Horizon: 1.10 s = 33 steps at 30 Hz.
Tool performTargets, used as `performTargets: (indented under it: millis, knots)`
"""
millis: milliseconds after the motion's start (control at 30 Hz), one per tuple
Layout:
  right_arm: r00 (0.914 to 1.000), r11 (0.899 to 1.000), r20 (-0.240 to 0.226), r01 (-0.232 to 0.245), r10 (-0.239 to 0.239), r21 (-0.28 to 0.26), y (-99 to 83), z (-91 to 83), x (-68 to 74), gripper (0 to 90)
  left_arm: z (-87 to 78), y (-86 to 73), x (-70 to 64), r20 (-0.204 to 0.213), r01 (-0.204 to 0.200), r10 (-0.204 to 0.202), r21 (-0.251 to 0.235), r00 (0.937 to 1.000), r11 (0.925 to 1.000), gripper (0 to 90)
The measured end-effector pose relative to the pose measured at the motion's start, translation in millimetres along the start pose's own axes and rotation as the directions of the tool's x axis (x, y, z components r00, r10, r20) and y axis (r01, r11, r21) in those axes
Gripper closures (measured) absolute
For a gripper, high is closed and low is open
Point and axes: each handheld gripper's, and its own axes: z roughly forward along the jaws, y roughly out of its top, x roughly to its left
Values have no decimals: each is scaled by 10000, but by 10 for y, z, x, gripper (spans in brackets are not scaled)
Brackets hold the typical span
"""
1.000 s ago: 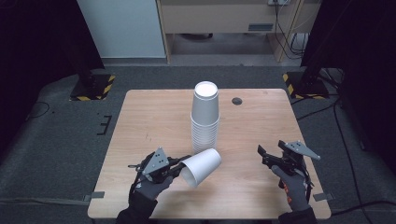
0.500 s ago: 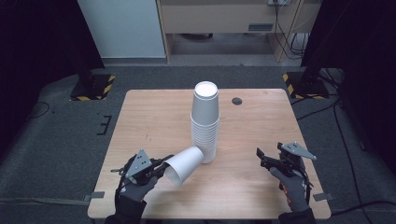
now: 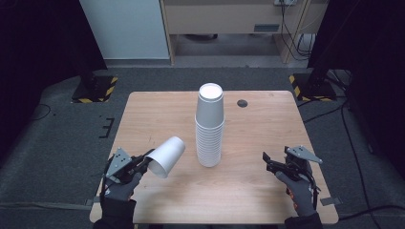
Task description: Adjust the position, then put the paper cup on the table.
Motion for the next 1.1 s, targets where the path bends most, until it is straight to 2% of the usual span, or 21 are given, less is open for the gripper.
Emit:
performTargets:
  millis: [67,200,267,367,633,667,967,1000,1033,1100]
  knots:
    - [10000,10000,-23,48,-48,38,-2,3,2,88,-21,11,35,-348,58,-58,-9,9994,10000,860]
    - [10000,9999,-22,73,-73,89,-10,19,10,87,-48,36,87,-757,177,-176,15,9970,9998,859]
    - [10000,9999,-43,79,-79,108,-7,23,6,87,-66,36,135,-1025,374,-366,61,9941,9993,857]
    - [9999,9998,-2,120,-120,153,-10,26,1,87,-81,27,168,-1137,462,-451,78,9925,9989,855]
    - [9985,9978,246,480,-492,464,-38,47,-19,86,-120,34,291,-1812,750,-707,169,9809,9970,857]
    - [9977,9966,337,574,-595,591,-49,49,-35,86,-127,35,319,-1973,808,-743,250,9775,9964,857]
    - [9969,9952,487,572,-612,799,-63,42,-92,84,-144,40,447,-2409,1048,-879,583,9666,9928,857]
    - [9971,9954,500,533,-574,800,-63,39,-102,84,-153,34,488,-2339,1223,-1034,678,9668,9902,856]
    - [9971,9954,500,533,-574,800,-63,39,-102,84,-153,34,488,-2339,1223,-1034,678,9668,9902,856]
    - [9967,9949,541,558,-604,845,-67,42,-108,84,-156,20,527,-2436,1338,-1110,790,9635,9879,858]
